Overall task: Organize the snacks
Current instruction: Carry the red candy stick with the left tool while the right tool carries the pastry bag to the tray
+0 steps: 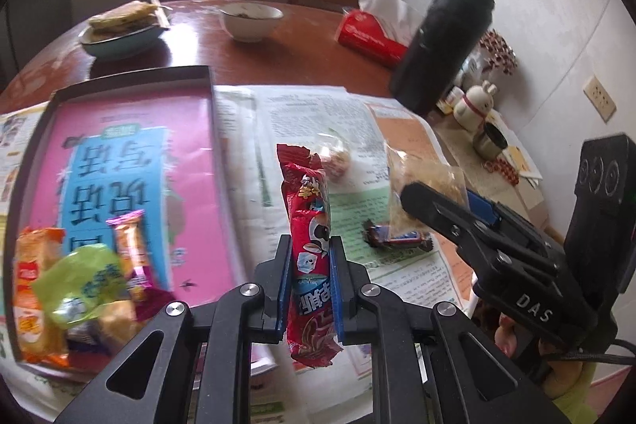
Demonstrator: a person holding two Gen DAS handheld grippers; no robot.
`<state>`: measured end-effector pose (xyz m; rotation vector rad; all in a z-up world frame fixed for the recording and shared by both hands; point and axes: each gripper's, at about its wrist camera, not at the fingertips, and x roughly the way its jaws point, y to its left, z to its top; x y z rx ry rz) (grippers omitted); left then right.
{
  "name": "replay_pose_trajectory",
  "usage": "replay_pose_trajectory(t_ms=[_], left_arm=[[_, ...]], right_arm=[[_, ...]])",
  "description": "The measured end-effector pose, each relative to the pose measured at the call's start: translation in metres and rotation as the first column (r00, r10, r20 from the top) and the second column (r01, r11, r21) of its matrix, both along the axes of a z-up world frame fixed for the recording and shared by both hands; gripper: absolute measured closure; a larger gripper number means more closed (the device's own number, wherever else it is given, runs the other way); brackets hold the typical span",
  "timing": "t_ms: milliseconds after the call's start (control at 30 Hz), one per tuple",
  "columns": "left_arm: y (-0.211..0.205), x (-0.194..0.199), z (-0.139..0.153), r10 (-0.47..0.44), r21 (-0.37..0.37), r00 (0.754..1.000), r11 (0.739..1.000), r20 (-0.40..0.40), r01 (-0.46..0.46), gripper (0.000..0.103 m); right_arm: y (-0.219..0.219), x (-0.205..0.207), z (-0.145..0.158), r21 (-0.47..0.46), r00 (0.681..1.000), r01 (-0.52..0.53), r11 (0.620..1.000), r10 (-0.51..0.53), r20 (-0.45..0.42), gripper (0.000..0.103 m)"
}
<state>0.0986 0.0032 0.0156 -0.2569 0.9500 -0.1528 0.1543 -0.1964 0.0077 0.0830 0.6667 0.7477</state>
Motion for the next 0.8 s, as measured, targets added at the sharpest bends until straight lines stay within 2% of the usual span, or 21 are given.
replay_pose_trajectory(t_ms=[500, 800], left_arm=[[0.086, -0.032, 0.014, 0.179, -0.037, 0.983, 0.983, 0.032, -0.177, 0.086], [0.118, -0.049, 0.012, 0.228, -0.027, 0.973, 0.974, 0.029, -0.227, 0.086]], right_arm=[[0.055, -0.040, 0.009, 0.003, 0.992, -0.128, 0.992, 0.128, 0.020, 0.051], [0.092, -0.058, 0.008, -0.021, 0.978, -0.208, 0.978, 0.209, 0.019, 0.051]])
